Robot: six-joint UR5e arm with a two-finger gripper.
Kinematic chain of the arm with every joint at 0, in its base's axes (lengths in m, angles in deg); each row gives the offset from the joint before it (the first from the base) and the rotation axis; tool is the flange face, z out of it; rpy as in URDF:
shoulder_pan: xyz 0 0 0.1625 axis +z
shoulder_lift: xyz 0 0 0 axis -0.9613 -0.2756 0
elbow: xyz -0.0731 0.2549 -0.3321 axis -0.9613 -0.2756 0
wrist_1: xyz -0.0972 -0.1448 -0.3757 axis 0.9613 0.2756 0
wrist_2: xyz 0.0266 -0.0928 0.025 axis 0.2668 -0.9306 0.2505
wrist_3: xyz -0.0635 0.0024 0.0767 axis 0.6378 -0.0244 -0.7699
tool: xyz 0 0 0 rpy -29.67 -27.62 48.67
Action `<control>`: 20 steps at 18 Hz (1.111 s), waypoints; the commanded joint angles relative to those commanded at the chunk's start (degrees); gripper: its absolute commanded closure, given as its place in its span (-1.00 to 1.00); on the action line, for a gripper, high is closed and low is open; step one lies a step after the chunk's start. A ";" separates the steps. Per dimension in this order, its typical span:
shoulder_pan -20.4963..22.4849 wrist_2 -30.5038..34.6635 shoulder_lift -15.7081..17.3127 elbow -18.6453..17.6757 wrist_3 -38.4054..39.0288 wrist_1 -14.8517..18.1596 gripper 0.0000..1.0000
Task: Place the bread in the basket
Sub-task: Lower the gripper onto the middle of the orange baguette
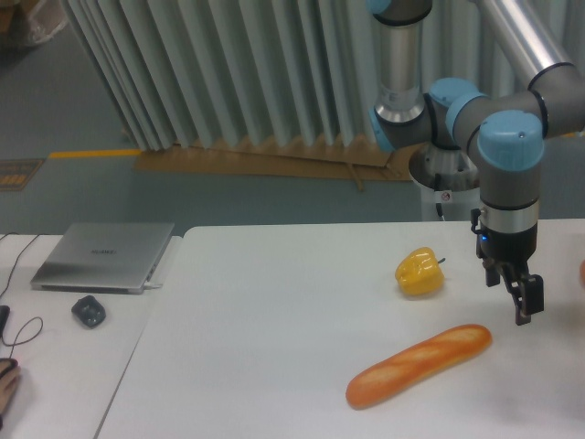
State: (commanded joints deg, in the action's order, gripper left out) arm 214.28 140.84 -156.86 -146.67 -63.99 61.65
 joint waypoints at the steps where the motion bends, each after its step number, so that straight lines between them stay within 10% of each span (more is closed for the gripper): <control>1: 0.00 -1.23 -0.09 -0.27 0.18 0.09 -1.00; 10: -2.98 -1.07 0.71 -2.11 8.53 6.94 -1.00; 20: -4.74 -1.24 -3.77 -1.76 7.39 6.24 -1.00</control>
State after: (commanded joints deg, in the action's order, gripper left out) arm 209.54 139.60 -160.63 -148.43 -56.60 67.90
